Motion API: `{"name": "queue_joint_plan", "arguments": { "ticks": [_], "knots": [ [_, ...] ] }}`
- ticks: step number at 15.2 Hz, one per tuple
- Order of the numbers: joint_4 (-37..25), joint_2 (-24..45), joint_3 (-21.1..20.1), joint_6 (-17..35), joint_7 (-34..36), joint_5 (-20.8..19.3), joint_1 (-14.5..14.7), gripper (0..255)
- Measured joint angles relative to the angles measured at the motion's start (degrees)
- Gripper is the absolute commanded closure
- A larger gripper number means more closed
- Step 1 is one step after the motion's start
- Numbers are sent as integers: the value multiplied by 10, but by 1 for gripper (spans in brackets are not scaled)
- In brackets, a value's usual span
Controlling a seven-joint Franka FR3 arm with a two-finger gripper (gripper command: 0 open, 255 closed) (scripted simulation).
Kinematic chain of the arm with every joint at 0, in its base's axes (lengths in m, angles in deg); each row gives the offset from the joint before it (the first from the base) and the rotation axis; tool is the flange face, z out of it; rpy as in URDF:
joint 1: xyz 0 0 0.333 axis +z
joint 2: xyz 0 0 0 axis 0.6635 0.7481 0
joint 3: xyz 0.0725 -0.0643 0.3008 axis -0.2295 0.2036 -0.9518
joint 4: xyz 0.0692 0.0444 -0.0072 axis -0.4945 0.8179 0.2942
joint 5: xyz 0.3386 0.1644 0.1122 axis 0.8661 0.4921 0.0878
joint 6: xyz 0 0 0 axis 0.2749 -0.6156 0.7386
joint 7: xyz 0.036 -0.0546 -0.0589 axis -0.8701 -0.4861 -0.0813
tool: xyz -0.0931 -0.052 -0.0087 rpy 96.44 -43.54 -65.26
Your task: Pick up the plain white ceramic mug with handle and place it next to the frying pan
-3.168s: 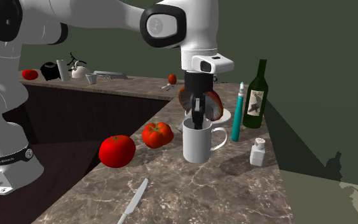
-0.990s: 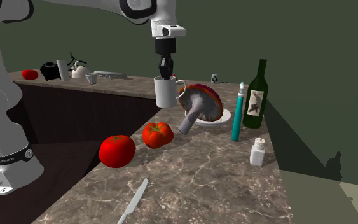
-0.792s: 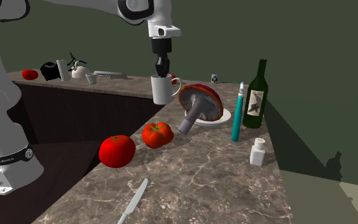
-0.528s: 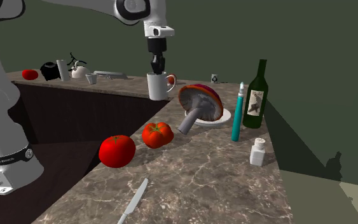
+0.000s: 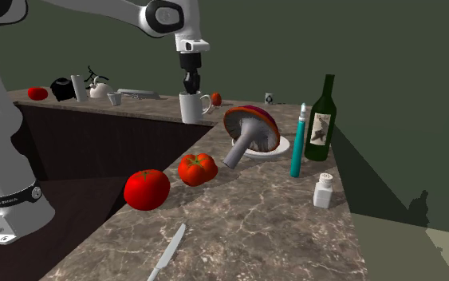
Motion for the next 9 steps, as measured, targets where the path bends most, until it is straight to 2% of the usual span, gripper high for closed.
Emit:
{"name": "queue_joint_plan", "arguments": {
  "ticks": [9],
  "knots": [
    [55, 11, 0, 67, 3, -1, 0, 255]
  ]
}}
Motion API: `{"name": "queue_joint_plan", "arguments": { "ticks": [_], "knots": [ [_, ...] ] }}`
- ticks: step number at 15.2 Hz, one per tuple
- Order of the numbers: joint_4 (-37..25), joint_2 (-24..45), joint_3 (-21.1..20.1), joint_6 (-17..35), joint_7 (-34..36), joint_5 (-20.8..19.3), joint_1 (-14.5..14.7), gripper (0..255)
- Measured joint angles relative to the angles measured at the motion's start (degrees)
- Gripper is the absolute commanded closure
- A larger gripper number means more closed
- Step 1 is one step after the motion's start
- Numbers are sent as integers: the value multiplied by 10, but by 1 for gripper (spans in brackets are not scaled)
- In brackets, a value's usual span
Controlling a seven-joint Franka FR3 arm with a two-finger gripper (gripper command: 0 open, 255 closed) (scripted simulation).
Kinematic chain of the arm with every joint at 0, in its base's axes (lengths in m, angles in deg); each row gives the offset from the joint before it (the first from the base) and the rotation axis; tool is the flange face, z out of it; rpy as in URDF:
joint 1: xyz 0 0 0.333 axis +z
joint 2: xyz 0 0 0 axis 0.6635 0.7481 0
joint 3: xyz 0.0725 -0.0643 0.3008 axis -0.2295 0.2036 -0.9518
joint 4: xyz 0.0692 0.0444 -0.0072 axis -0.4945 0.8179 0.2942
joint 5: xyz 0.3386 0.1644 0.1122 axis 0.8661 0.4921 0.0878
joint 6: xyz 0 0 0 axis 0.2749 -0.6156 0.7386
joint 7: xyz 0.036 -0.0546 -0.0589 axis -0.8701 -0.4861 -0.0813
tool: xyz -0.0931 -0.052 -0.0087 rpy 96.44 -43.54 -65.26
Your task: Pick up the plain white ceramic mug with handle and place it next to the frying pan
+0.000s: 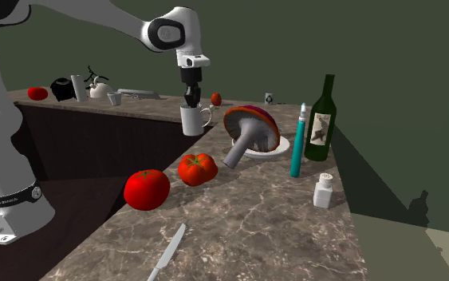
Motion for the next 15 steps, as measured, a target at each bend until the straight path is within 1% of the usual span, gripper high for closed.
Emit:
{"name": "queue_joint_plan", "arguments": {
  "ticks": [12, 15],
  "knots": [
    [59, 28, 1, 87, 1, -2, -1, 255],
    [65, 40, 0, 105, 4, -3, 0, 255]
  ]
}}
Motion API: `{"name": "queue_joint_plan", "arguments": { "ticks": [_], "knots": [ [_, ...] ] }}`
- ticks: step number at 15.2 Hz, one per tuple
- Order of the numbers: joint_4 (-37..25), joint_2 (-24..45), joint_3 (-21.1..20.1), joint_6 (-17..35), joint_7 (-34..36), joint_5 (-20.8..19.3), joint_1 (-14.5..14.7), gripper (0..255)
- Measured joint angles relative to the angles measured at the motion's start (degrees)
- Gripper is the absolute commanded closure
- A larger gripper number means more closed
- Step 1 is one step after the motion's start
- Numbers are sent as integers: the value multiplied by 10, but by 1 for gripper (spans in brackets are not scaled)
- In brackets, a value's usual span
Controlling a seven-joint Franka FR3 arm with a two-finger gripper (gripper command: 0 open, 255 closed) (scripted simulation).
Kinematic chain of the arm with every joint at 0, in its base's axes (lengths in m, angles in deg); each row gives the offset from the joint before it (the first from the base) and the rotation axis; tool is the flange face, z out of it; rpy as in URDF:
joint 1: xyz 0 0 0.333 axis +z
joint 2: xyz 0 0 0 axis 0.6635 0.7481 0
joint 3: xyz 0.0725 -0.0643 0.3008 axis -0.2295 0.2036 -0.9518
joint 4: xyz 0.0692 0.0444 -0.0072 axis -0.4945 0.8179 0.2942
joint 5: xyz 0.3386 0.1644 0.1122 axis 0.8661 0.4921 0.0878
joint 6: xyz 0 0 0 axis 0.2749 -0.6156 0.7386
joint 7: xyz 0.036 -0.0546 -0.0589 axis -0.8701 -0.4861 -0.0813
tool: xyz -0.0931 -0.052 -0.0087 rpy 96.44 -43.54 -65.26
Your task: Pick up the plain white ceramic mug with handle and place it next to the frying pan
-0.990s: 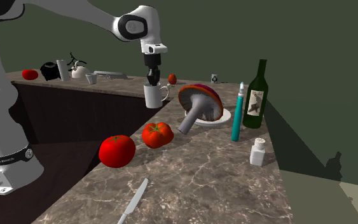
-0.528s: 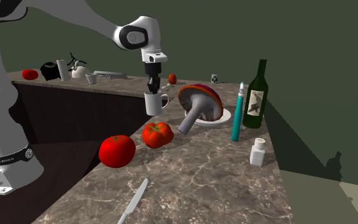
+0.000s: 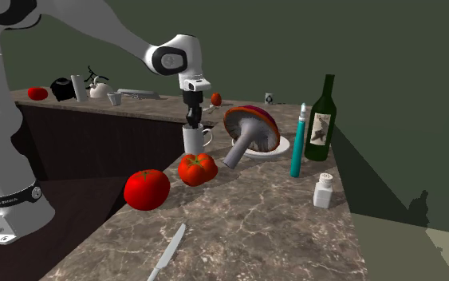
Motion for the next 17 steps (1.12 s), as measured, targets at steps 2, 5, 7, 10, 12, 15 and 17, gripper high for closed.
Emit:
{"name": "queue_joint_plan", "arguments": {
  "ticks": [2, 5, 7, 10, 12, 15, 17],
  "knots": [
    [10, 5, 0, 16, 0, -1, 0, 255],
    [17, 13, 1, 29, 0, -1, -1, 255],
    [17, 14, 1, 31, 0, -1, -1, 255],
    [18, 14, 1, 32, 0, -1, 0, 255],
    [18, 14, 1, 32, 0, -1, 0, 0],
    [18, 14, 1, 32, 0, -1, 0, 0],
    [18, 14, 1, 32, 0, -1, 0, 0]
  ]
}}
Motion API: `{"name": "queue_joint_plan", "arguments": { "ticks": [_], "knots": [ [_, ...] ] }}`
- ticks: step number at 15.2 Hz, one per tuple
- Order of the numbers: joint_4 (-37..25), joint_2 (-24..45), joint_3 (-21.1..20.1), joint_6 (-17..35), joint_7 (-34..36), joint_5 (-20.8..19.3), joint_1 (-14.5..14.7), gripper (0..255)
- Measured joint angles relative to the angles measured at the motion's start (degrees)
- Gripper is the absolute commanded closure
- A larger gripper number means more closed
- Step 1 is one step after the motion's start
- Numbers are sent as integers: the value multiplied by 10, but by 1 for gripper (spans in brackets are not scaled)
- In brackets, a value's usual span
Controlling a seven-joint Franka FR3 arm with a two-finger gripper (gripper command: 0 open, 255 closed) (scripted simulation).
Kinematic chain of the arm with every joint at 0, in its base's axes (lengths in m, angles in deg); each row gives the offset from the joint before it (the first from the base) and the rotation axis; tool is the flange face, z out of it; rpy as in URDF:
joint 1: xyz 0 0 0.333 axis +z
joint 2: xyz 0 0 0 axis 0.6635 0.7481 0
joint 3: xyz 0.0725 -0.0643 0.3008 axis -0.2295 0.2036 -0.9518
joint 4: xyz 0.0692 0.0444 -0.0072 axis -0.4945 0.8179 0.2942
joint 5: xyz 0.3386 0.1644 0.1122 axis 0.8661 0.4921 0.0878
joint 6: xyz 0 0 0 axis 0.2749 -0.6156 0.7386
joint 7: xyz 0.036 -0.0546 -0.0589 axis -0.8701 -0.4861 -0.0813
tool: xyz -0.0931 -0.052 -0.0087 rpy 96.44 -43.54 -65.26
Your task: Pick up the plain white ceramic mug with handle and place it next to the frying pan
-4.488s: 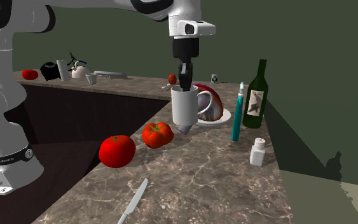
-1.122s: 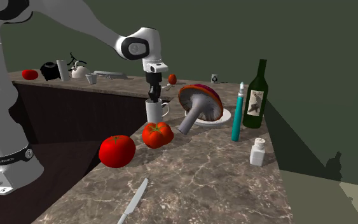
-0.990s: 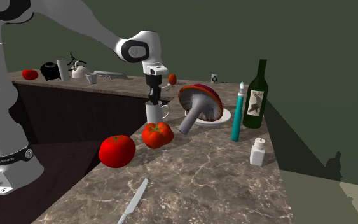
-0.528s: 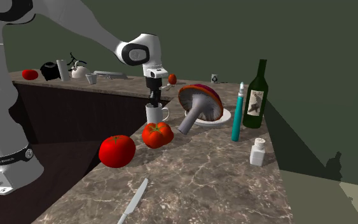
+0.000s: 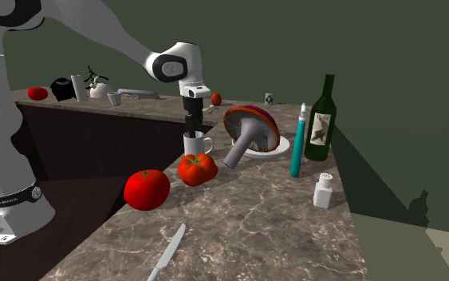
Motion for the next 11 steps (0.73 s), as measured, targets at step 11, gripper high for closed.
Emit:
{"name": "queue_joint_plan", "arguments": {
  "ticks": [11],
  "knots": [
    [-32, -34, -1, -66, -2, 3, 0, 0]
  ]
}}
